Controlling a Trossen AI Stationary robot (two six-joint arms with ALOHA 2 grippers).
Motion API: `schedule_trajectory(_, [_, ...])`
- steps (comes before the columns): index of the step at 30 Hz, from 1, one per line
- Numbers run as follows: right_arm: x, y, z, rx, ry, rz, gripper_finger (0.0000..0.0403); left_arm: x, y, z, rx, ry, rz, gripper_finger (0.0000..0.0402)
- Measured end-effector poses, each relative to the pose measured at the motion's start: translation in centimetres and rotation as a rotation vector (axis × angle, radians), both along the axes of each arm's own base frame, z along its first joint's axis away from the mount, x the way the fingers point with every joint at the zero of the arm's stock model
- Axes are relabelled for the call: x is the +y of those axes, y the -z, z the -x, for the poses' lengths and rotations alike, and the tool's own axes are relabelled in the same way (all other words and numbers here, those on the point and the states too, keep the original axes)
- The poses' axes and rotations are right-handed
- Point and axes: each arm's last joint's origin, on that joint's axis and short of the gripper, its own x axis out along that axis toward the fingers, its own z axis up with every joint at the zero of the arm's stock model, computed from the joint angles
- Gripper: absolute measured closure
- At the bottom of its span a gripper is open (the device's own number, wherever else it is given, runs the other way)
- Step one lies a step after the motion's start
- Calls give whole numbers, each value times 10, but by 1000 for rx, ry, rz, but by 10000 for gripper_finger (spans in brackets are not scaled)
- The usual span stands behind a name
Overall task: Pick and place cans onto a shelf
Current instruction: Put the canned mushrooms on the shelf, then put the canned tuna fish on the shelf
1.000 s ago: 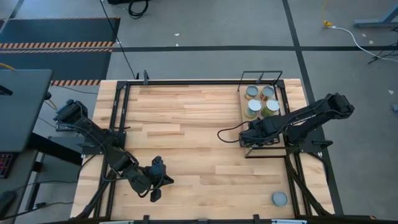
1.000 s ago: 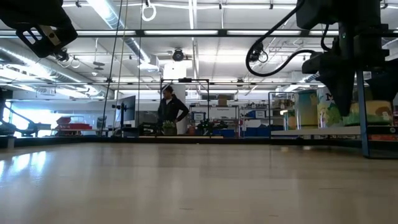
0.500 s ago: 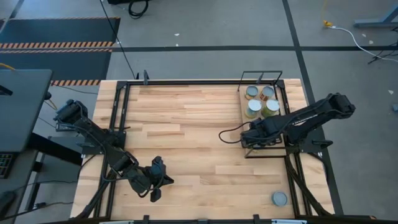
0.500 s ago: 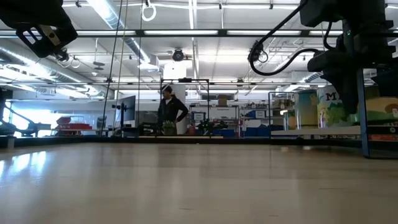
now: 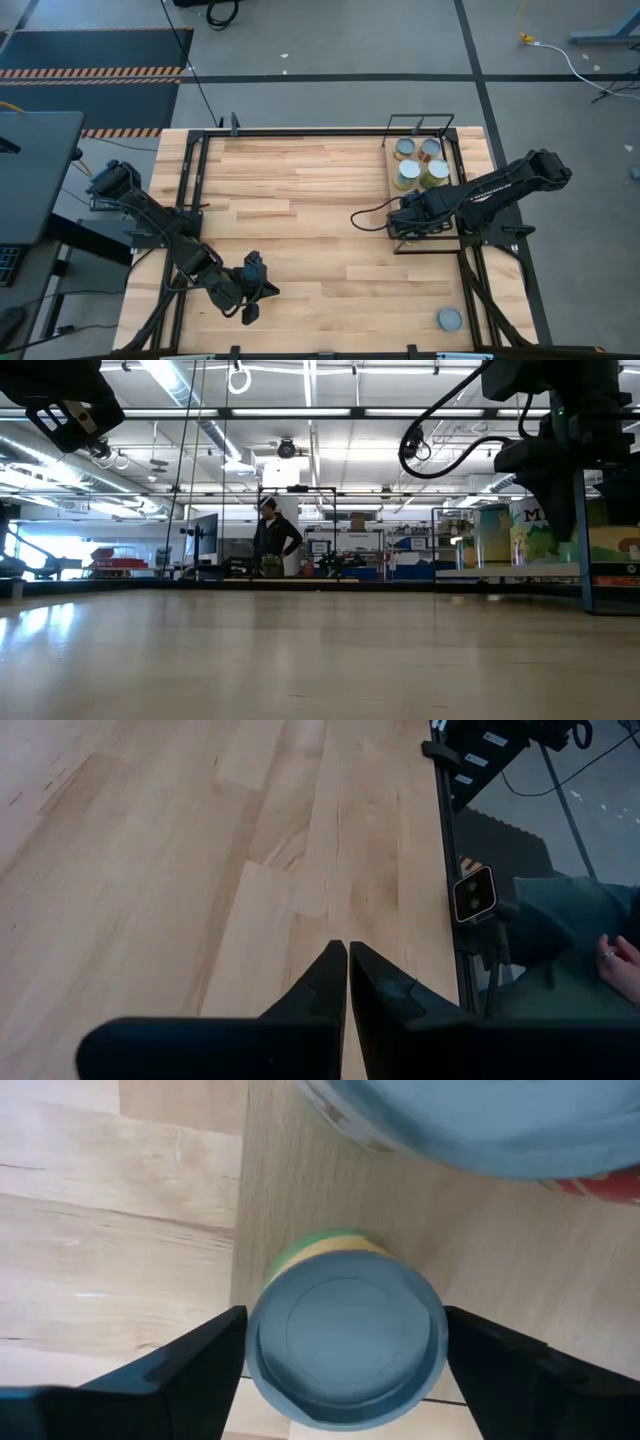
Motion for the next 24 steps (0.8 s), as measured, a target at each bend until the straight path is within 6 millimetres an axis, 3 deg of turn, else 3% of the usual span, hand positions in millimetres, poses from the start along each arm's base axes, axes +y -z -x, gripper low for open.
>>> schedule_trajectory(8, [-1, -5, 3, -22, 6, 3, 57, 0, 0, 0, 0, 0, 0, 379])
schedule_trajectory(13, [-3, -24, 9, -66, 6, 13, 57, 0, 0, 0, 0, 0, 0, 379])
schedule_trajectory(18, [-8, -63, 14, -206, -31, 115, 57, 0, 0, 0, 0, 0, 0, 379])
schedule_trajectory(24, [-14, -128, 8, -548, -191, 373, 57, 0, 0, 0, 0, 0, 0, 379])
